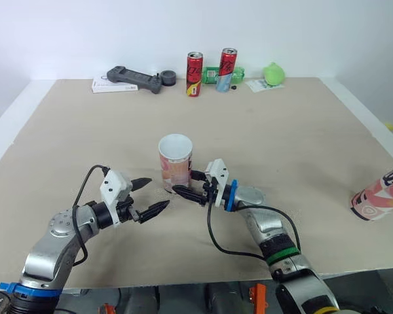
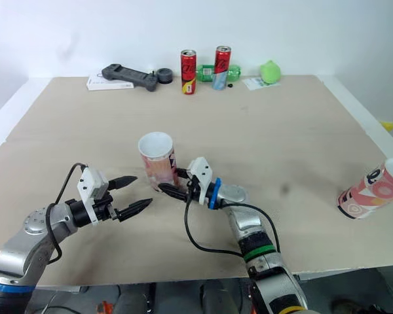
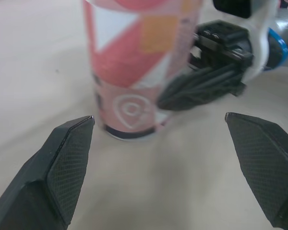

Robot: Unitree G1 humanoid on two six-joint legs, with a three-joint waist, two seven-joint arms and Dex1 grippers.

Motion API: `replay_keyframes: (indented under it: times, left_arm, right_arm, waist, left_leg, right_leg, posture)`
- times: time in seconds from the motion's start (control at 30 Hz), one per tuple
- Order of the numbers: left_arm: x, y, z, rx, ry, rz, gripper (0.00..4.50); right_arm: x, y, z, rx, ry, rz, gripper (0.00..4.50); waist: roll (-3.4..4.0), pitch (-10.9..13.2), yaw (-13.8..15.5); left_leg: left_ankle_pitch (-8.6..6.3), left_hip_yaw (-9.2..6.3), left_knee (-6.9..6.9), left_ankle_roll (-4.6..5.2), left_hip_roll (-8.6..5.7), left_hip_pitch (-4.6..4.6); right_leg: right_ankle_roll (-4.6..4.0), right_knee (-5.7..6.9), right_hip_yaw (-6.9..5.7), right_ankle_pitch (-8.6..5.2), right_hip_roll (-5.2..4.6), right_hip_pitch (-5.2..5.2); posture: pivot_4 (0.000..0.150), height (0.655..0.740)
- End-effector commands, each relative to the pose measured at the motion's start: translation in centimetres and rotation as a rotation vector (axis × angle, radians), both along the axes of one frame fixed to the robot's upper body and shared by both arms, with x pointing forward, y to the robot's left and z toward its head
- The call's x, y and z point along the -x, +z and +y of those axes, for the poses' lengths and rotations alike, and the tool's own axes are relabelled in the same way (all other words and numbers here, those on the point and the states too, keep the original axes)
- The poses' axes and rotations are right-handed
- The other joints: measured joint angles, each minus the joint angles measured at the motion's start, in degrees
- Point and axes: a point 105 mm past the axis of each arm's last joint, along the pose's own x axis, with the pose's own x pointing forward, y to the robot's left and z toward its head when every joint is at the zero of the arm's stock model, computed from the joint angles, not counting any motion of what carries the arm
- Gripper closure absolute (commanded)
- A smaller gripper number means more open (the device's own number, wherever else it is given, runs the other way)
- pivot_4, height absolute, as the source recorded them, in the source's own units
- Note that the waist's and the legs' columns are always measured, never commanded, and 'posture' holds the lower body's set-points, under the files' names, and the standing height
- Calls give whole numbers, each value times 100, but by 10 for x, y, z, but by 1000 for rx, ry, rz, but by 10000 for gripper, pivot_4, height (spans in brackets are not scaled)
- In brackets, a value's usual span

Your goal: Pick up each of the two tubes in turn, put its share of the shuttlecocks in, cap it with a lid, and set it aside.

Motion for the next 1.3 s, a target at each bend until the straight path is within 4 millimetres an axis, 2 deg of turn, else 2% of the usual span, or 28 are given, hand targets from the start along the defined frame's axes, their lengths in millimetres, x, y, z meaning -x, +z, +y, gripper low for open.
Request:
replay_keyframes:
  times: [0.03, 0.1, 0.13, 0.2, 0.4, 0.5, 0.6, 0.73, 0.93, 1.07, 1.13, 1.17, 1.2, 1.3]
  left_arm:
    - [-13, 22, -7, 8, 5, -104, 0]
    - [-22, 27, -16, 23, -7, -129, 0]
    - [-24, 28, -20, 28, -13, -136, 0]
    - [-30, 33, -35, 48, -52, -151, 0]
    - [-52, 40, -91, 113, -180, -178, 0]
    - [-57, 45, -114, 126, -238, -200, 0]
    - [-59, 51, -127, 137, -276, -219, 0]
    - [-58, 52, -136, 141, -303, -229, 0]
    - [-50, 44, -140, 132, -334, -209, 0]
    - [-48, 40, -136, 131, -322, -197, 0]
    - [-47, 38, -135, 132, -317, -191, 0]
    - [-46, 37, -134, 133, -315, -188, 0]
    - [-45, 36, -134, 133, -312, -185, 0]
    - [-45, 36, -133, 136, -302, -181, 0]
  right_arm:
    - [-16, 33, -53, -112, -277, -73, 16703]
    - [-22, 40, -86, -142, -459, -92, 16703]
    - [-23, 42, -95, -150, -513, -97, 16703]
    - [-27, 45, -126, -161, -705, -118, 16703]
    - [-33, 41, -231, -171, -1304, -123, 16703]
    - [-33, 40, -271, -232, -1517, -115, 16703]
    - [-32, 39, -294, -258, -1626, -119, 16703]
    - [-31, 33, -309, -266, -1681, -103, 16703]
    - [-31, 9, -307, -259, -1677, -28, 16703]
    - [-28, 1, -305, -263, -1674, -3, 16703]
    - [-27, 0, -304, -262, -1669, -1, 8608]
    - [-27, 0, -303, -261, -1663, -4, 6459]
    - [-26, 1, -302, -259, -1658, -8, 556]
    - [-24, 4, -299, -249, -1644, -26, 126]
  waist:
    - [-1, 1, 25]
    - [-1, 1, 53]
    - [-1, 1, 50]
    - [-1, 0, 13]
    - [1, 1, -3]
    - [3, 5, -6]
    - [10, 8, -33]
    - [28, 11, -42]
    - [30, 11, -40]
    - [30, 11, -40]
    - [30, 11, -39]
    - [30, 11, -38]
    - [30, 11, -38]
    - [31, 11, -36]
  left_leg:
    - [0, -1, 1, 0, -2, -2]
    - [3, 0, 5, -3, -8, -7]
    - [4, 2, 7, -4, -8, -6]
    - [4, 7, 12, -5, -9, -6]
    - [9, 1, 11, 2, -9, -4]
    - [11, 1, 19, 7, -18, -4]
    - [12, 9, 18, 8, -23, -5]
    - [10, 8, 2, 12, -23, 2]
    - [10, 7, -1, 13, -28, 3]
    - [12, 5, 0, 16, -27, 19]
    - [12, 4, 1, 16, -27, 21]
    - [12, 3, 2, 16, -27, 22]
    - [12, 3, 3, 16, -27, 23]
    - [12, 2, 3, 16, -27, 24]
  right_leg:
    - [3, 0, 0, -1, -1, 1]
    - [9, 0, 0, 0, -6, 2]
    - [11, -1, 2, 2, -7, 2]
    - [14, -1, 3, 4, -10, 3]
    - [35, 6, 6, 21, -2, 5]
    - [48, 3, 8, 27, -6, 9]
    - [50, 0, 20, 29, -10, 9]
    - [31, 2, 27, 30, -5, 8]
    - [31, 1, 28, 29, -9, 15]
    - [48, 2, 28, 21, -8, 28]
    - [54, 2, 27, 18, -8, 32]
    - [55, 2, 27, 18, -8, 34]
    - [56, 2, 27, 18, -8, 36]
    - [56, 2, 27, 18, -8, 37]
  posture:
    - [1500, 7400]
    - [1500, 7400]
    - [1500, 7400]
    - [1500, 7400]
    - [1500, 7400]
    - [1500, 7400]
    - [1500, 7400]
    - [1500, 7400]
    - [1500, 7400]
    - [1500, 7400]
    - [1500, 7400]
    - [1500, 7400]
    - [1500, 7400]
    - [1500, 7400]
